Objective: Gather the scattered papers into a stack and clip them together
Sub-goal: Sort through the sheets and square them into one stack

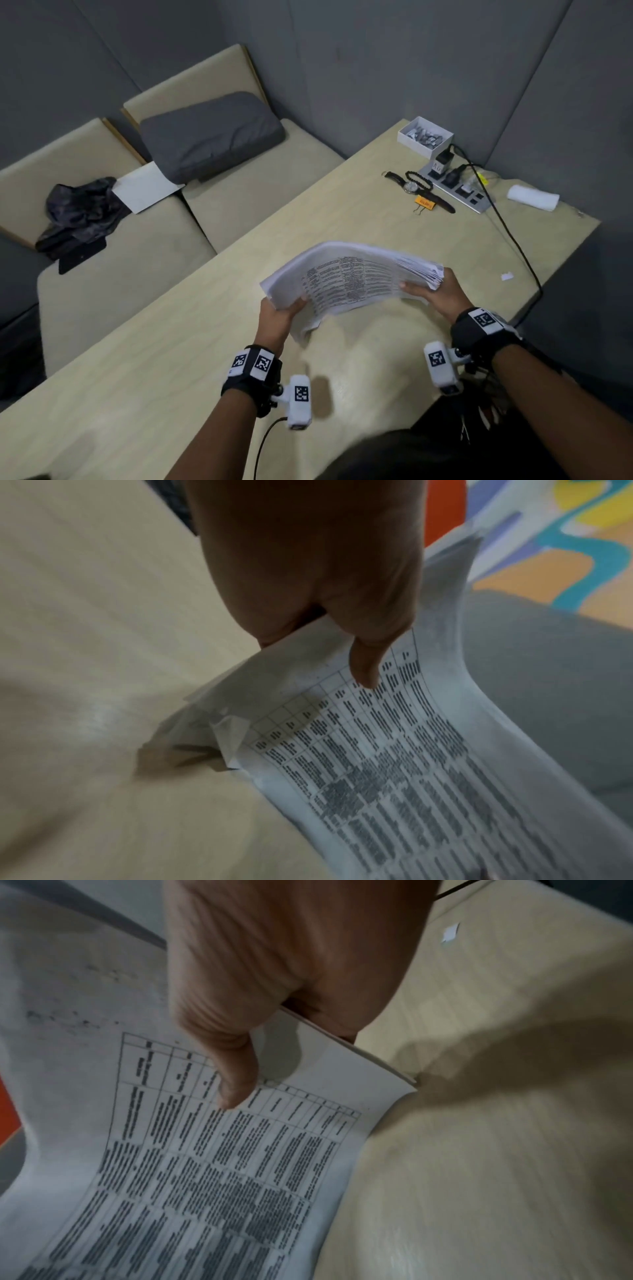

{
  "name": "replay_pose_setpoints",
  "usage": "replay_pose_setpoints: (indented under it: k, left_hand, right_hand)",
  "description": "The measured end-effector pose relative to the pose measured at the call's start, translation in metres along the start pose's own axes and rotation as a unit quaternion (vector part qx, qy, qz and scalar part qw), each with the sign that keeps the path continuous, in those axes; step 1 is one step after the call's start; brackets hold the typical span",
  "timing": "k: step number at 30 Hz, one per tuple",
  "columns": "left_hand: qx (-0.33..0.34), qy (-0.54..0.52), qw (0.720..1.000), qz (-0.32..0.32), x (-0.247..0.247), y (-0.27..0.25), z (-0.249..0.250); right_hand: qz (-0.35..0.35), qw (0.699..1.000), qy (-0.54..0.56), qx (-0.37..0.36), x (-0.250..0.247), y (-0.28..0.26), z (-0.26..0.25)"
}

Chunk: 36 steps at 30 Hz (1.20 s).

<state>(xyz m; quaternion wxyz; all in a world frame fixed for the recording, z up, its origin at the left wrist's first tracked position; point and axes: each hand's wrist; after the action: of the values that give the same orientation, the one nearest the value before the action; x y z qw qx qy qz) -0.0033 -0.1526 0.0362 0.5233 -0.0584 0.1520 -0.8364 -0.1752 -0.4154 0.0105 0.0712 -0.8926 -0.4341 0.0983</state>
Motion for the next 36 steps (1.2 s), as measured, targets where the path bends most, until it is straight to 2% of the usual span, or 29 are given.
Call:
replay_pose_setpoints:
  k: [3,10,17,20,23,25,26,28,29,31,34,36]
  left_hand:
    - [0.022,0.072,0.997,-0.013,0.003,0.002,-0.002]
    - [0.018,0.058,0.998,-0.001,-0.004,0.006,0.009]
    - [-0.017,0.029,0.999,0.017,0.004,-0.012,-0.006]
    - [0.041,0.015,0.999,0.005,-0.003,-0.012,0.021]
    - [0.153,0.095,0.983,-0.011,-0.013,-0.009,0.062]
    - [0.197,0.233,0.952,-0.036,-0.013,-0.004,0.087]
    - [0.21,0.341,0.915,-0.055,-0.01,-0.003,0.099]
    - [0.248,0.549,0.793,-0.094,0.007,0.001,0.116]
    - [0.262,0.612,0.736,-0.121,0.02,0.005,0.118]
    - [0.266,0.68,0.661,-0.172,0.05,0.014,0.113]
    - [0.243,0.738,0.597,-0.2,0.083,0.026,0.099]
    - [0.233,0.748,0.591,-0.195,0.089,0.03,0.096]
  right_hand:
    - [0.019,1.0,-0.004,0.0,0.009,-0.001,0.003]
    - [0.079,0.997,0.011,0.008,0.004,0.003,0.002]
    - [0.046,0.999,-0.004,0.006,0.011,-0.017,0.011]
    - [0.045,0.999,-0.01,0.014,0.004,-0.014,0.008]
    - [0.036,0.999,-0.036,0.016,0.0,-0.012,0.003]
    - [0.039,0.998,-0.052,0.016,-0.001,-0.013,0.002]
    - [0.04,0.998,-0.055,0.019,-0.003,-0.011,0.006]
    - [0.04,0.997,-0.062,0.021,-0.005,-0.01,0.008]
    - [0.038,0.997,-0.066,0.024,-0.006,-0.008,0.012]
    - [0.023,0.997,-0.067,0.023,-0.009,-0.003,0.016]
    - [0.003,0.996,-0.084,0.02,-0.006,-0.006,0.001]
    - [0.002,0.994,-0.105,0.006,-0.002,-0.014,-0.026]
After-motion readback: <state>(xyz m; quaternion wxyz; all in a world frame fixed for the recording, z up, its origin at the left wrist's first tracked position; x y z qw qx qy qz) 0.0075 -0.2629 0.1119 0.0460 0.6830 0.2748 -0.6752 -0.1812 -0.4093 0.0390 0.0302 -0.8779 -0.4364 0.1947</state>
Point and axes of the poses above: each hand's wrist, its own y-axis towards the middle knuckle, its own x-axis out of the palm, z = x × y, and after that the axes turned 1 degree about x, right-handed
